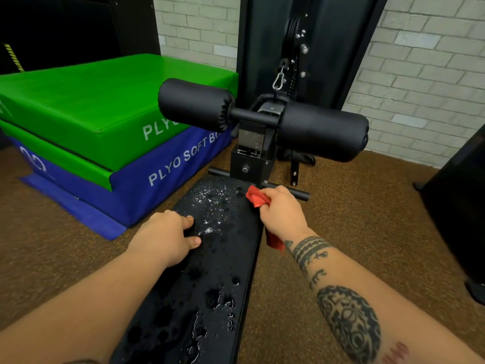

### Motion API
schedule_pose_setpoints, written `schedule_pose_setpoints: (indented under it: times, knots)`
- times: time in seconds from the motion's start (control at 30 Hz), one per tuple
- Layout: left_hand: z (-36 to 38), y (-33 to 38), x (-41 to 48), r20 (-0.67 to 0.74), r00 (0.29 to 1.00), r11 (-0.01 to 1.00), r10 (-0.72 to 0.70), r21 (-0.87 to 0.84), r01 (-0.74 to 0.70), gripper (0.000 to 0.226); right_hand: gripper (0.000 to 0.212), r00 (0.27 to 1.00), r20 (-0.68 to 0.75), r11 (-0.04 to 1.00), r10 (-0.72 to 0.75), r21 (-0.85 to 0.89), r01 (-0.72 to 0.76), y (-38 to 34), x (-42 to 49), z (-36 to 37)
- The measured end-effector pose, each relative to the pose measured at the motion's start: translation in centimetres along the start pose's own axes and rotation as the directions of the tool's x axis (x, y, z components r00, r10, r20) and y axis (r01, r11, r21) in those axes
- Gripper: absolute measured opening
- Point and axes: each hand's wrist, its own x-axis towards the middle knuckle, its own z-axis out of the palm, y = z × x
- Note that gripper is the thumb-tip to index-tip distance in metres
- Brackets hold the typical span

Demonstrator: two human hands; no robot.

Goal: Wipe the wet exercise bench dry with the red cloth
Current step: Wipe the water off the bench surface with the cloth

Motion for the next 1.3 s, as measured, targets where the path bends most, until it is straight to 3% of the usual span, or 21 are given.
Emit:
schedule_pose_setpoints:
  times: [0.13,0.27,0.4,0.5,0.6,0.7,0.8,0.87,0.93,1.03,1.13,1.2,1.3]
  knots:
    - [-0.1,-0.1,-0.1,0.007,1.0,1.0,-0.008,-0.01,0.008,0.065,0.025,0.993,-0.008,0.991,0.118,0.064,-0.117,-0.6,2.6,-0.3]
    - [0.2,-0.1,-0.2,0.005,1.0,1.0,-0.007,-0.015,0.007,0.064,0.031,0.998,0.056,1.0,-0.016,0.026,0.015,-0.3,1.9,-0.4]
    - [0.2,-0.1,-0.1,0.0,1.0,1.0,-0.002,0.0,0.002,0.064,0.031,0.997,0.071,0.993,0.022,0.114,-0.03,0.9,1.2,-0.1]
    - [0.1,0.0,-0.1,0.002,1.0,1.0,-0.005,0.009,0.005,0.063,0.051,0.993,0.048,0.977,0.112,0.175,-0.118,-0.4,2.3,-1.5]
    - [0.2,0.0,-0.1,0.0,1.0,1.0,-0.007,-0.007,0.007,0.063,0.063,0.995,-0.013,0.979,0.098,0.18,-0.094,-1.9,2.5,-2.4]
    - [0.3,0.0,-0.1,-0.003,1.0,1.0,-0.002,-0.006,0.002,0.063,0.047,1.0,-0.017,0.999,0.001,0.04,-0.001,-1.2,1.0,-1.0]
    - [0.3,0.0,-0.1,-0.007,1.0,1.0,-0.004,0.002,0.004,0.062,0.038,0.999,-0.035,0.995,-0.016,0.101,0.02,0.2,0.4,0.2]
    - [0.4,-0.1,0.1,-0.007,1.0,1.0,0.001,0.012,-0.001,0.062,0.032,0.998,-0.061,0.998,-0.025,0.048,0.028,0.7,1.2,0.1]
    - [0.4,-0.1,0.1,-0.016,1.0,1.0,0.002,0.015,-0.002,0.062,0.028,0.993,-0.101,0.998,0.054,0.035,-0.051,0.9,2.3,-0.7]
    - [0.3,-0.1,0.1,-0.009,1.0,1.0,0.005,0.027,-0.004,0.062,0.024,0.973,-0.153,0.973,0.173,0.182,-0.144,0.9,3.0,-2.1]
    - [0.2,0.0,0.0,-0.009,1.0,1.0,0.005,0.026,-0.004,0.062,0.027,0.995,-0.066,0.969,0.081,0.237,-0.063,0.1,2.3,-1.9]
    - [0.1,0.0,-0.1,-0.01,1.0,1.0,0.007,0.023,-0.006,0.061,0.032,0.999,0.048,0.989,-0.016,0.144,0.009,0.0,1.8,-0.7]
    - [-0.1,0.1,-0.2,-0.017,1.0,1.0,0.007,0.029,-0.006,0.061,0.029,0.997,0.074,0.999,-0.028,0.023,0.027,0.2,1.5,-0.2]
